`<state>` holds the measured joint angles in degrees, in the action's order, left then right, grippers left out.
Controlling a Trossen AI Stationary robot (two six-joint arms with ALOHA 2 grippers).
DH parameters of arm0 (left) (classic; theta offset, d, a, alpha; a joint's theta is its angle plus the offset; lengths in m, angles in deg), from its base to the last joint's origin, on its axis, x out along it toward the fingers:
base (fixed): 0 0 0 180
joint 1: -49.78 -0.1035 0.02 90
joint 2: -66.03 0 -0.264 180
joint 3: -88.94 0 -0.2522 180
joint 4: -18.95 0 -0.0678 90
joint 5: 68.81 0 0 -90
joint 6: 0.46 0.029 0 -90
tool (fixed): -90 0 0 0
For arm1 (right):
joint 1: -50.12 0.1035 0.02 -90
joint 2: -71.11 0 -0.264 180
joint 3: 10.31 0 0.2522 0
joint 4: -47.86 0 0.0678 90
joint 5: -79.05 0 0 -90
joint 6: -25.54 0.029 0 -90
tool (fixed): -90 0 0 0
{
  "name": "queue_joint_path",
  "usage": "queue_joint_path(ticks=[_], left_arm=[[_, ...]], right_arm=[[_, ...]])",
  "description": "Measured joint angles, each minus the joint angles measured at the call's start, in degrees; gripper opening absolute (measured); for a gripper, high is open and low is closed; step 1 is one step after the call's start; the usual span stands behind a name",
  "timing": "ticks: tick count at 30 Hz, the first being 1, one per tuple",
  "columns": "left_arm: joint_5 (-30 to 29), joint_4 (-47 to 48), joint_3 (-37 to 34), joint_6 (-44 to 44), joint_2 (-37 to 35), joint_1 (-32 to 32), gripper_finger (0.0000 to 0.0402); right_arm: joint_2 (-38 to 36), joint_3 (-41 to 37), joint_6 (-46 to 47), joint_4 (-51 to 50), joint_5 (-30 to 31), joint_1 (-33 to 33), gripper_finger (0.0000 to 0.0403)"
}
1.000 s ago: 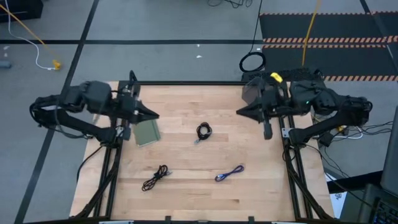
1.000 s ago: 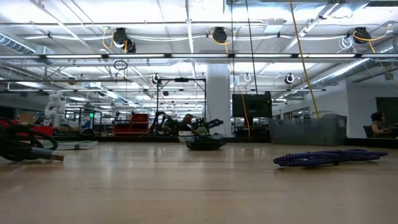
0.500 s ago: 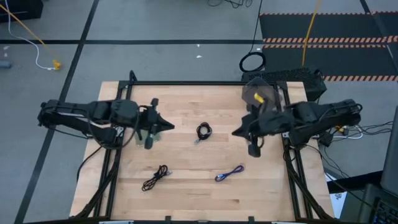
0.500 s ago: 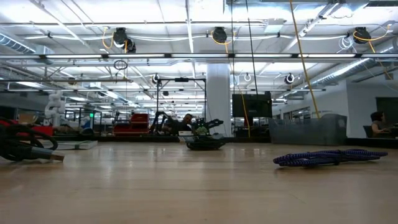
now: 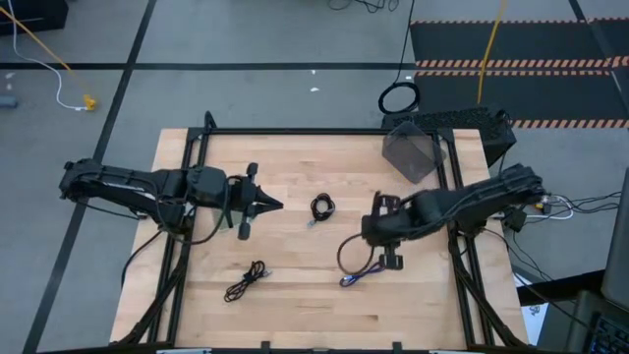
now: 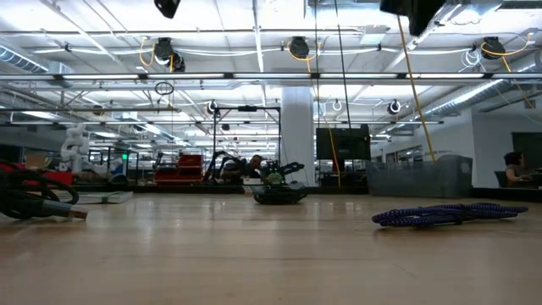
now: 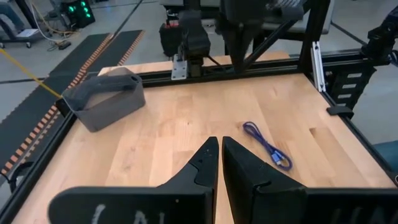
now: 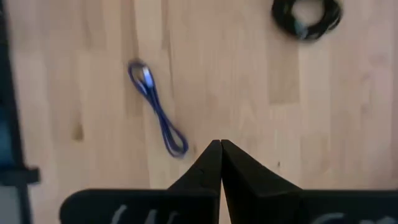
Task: Pick and place USB-C Cables
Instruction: Put the purple charger cable into the black bin
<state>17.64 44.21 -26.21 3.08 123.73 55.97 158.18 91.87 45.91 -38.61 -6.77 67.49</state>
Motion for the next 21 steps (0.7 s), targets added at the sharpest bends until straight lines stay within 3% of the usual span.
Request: queue_joint_path(ticks=[12,21], left_arm=[[0.0,0.2,0.0,-2.1,0.0,0.0,0.0026],[0.0,0.2,0.0,-2.4,0.1,0.0,0.0026]], right_arm=[[9.7,0.0,-4.1,-0.1,0.1,6.0,0.0054],[12.2,-6.0,-3.6,9.6,0.0,9.6,0.0081]])
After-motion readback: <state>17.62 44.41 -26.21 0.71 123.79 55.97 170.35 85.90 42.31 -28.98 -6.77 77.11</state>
